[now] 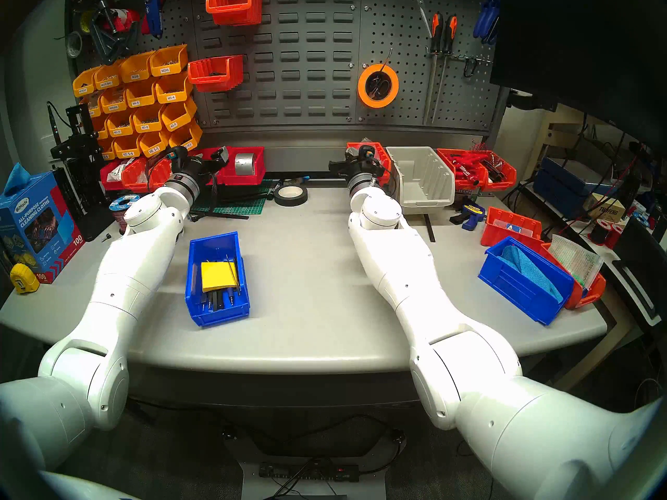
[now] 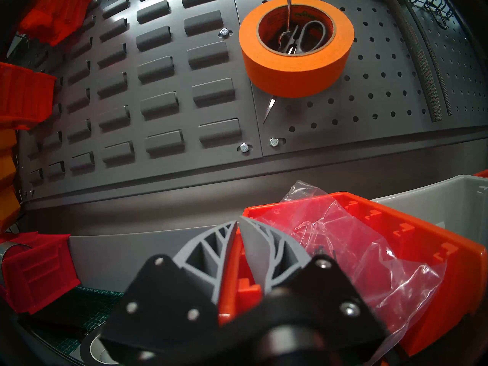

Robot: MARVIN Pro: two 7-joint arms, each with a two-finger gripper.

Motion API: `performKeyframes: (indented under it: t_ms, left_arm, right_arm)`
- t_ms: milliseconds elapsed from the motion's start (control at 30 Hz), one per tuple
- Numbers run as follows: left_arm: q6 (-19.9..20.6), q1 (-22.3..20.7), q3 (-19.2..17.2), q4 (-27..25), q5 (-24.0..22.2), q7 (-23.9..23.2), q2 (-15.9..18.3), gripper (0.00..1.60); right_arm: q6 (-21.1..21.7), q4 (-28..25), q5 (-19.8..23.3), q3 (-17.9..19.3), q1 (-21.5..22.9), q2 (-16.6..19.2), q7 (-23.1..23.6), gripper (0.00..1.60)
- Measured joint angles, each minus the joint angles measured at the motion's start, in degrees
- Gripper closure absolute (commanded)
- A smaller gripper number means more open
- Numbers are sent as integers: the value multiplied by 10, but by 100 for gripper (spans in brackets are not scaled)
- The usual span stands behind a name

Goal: Hang all the unorganized tool boxes onto the wall

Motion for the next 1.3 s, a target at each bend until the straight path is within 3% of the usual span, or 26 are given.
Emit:
performKeyframes:
  t_ms: [667, 700, 733, 767, 933, 967, 1300]
  left_arm:
    - [0, 0, 0, 0, 0, 0, 0, 0]
    - [0, 0, 0, 0, 0, 0, 0, 0]
    - [0, 0, 0, 0, 0, 0, 0, 0]
    - [0, 0, 0, 0, 0, 0, 0, 0]
    - [0, 0, 0, 0, 0, 0, 0, 0]
    - [0, 0, 0, 0, 0, 0, 0, 0]
    - [0, 0, 0, 0, 0, 0, 0, 0]
  right_arm:
    - [2, -1, -3, 0, 0, 0, 0, 116]
    - [2, -1, -3, 0, 0, 0, 0, 82]
    - [2, -1, -3, 0, 0, 0, 0, 139]
    - [2, -1, -4, 0, 0, 0, 0, 160]
    - [3, -4, -6, 0, -1, 1, 0, 160]
    - [4, -5, -7, 0, -2, 1, 0, 0]
    - [13, -20, -18, -8, -8, 4, 5, 0]
